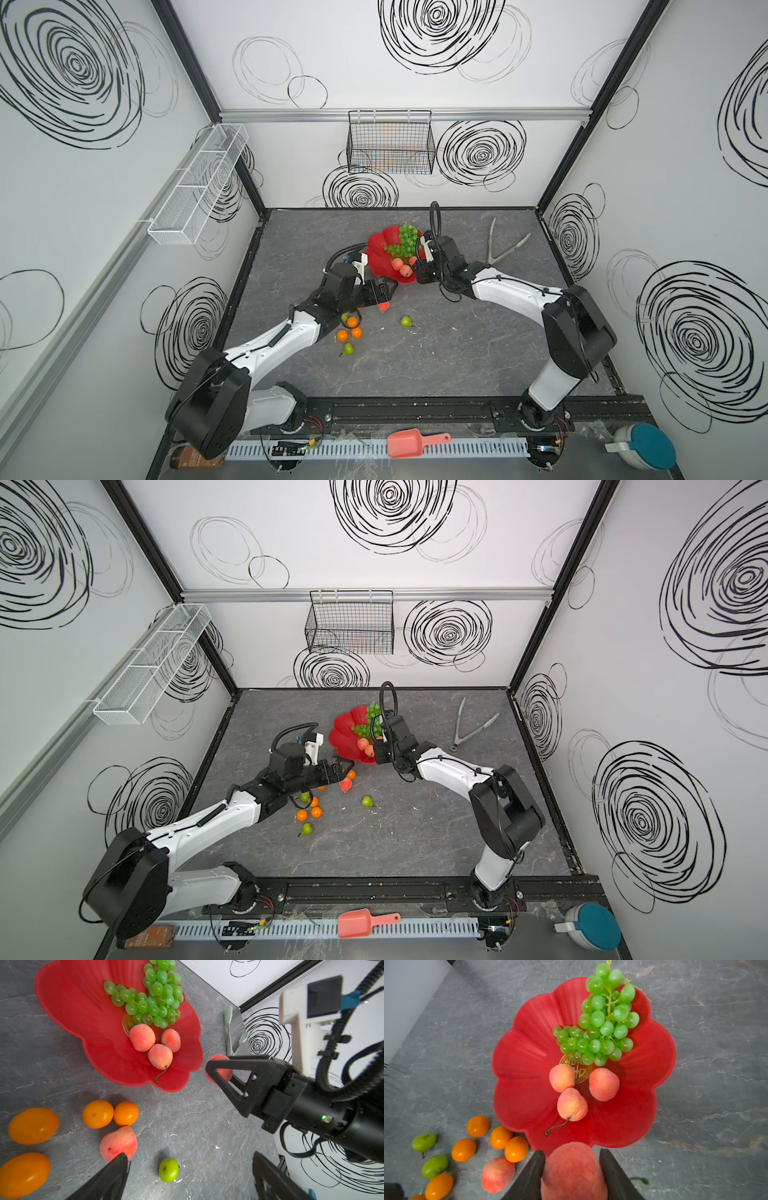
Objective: Arrange fruit in a fruit bowl
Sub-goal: Place the fruit in the fruit bowl.
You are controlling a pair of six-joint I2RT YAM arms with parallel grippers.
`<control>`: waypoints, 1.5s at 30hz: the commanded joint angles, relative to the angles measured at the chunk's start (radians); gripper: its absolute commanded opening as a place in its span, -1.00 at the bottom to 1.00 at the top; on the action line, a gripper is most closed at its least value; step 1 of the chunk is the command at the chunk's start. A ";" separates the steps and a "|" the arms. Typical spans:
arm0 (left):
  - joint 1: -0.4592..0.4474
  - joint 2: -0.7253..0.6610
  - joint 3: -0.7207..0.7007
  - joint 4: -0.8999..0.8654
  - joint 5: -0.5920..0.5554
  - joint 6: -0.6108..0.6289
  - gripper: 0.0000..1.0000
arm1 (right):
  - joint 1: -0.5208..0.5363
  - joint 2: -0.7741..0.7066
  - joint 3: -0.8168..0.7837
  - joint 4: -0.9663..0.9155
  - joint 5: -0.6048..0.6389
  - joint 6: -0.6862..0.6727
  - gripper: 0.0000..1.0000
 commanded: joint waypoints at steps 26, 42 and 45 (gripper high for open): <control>0.032 0.114 0.064 0.082 0.049 0.024 0.92 | -0.045 0.251 0.213 -0.100 -0.036 -0.040 0.13; 0.029 -0.046 0.029 -0.007 0.004 0.032 0.92 | -0.034 0.112 0.219 -0.157 -0.013 -0.063 0.30; 0.026 -0.093 0.013 -0.043 -0.009 0.037 0.92 | -0.020 0.076 0.203 -0.162 0.000 -0.070 0.30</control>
